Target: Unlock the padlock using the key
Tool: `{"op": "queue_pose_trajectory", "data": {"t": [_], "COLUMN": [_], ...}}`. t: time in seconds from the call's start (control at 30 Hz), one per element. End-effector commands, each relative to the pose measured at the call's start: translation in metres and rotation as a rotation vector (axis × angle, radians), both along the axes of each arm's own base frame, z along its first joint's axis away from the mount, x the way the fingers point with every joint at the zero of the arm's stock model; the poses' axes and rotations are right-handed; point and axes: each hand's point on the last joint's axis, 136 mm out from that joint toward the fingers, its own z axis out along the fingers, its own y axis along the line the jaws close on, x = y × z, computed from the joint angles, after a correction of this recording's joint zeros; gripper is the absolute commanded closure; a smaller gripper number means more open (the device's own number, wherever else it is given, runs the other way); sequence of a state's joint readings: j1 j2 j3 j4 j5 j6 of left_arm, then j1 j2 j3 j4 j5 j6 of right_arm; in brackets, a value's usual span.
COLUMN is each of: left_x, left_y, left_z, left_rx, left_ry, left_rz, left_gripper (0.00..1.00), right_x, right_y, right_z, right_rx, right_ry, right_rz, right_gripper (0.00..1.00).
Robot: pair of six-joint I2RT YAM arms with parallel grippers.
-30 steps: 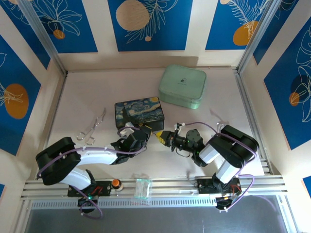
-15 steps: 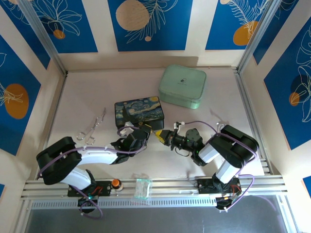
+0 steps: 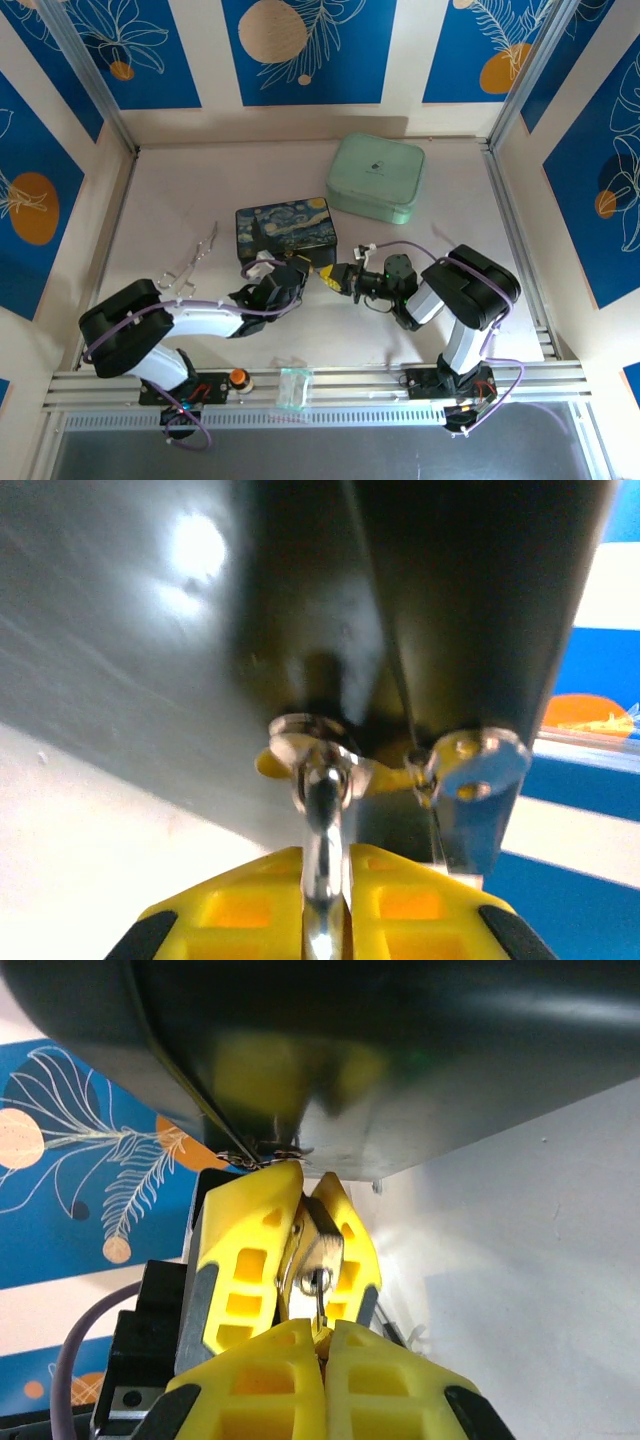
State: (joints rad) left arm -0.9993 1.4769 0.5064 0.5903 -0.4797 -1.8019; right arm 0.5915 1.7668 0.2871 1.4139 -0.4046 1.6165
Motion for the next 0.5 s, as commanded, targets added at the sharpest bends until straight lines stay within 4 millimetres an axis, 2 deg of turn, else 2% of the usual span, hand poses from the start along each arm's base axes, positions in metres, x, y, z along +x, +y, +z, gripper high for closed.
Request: {"op": "queue_pose_trajectory", "data": {"t": [0.0,0.17,0.3,0.47], "left_x": [-0.011,-0.011,-0.011,-0.014], "left_y": [-0.038,-0.037,-0.045,-0.057], "left_z": [0.042,0.043,0.047,0.045], "left_rx": [-0.191,-0.203,-0.221,-0.216], "left_ry": [-0.059,-0.062,-0.068,-0.058], "left_rz": [-0.133,-0.132,-0.154,-0.194], "left_gripper": [1.0,1.0,1.0,1.0], "right_x": [0.005,0.006,0.007,0.004], "right_y": [0.003,0.002,0.005,0.023], "right_z": [-0.002,-0.004,-0.011,-0.005], "right_rx": [-0.002,-0.003,-0.008,0.005], "right_ry": [-0.012,-0.011,0.007,-0.024], "right_rz": [0.04,0.057,0.075,0.125], "right_gripper": [1.0,1.0,1.0,1.0]}}
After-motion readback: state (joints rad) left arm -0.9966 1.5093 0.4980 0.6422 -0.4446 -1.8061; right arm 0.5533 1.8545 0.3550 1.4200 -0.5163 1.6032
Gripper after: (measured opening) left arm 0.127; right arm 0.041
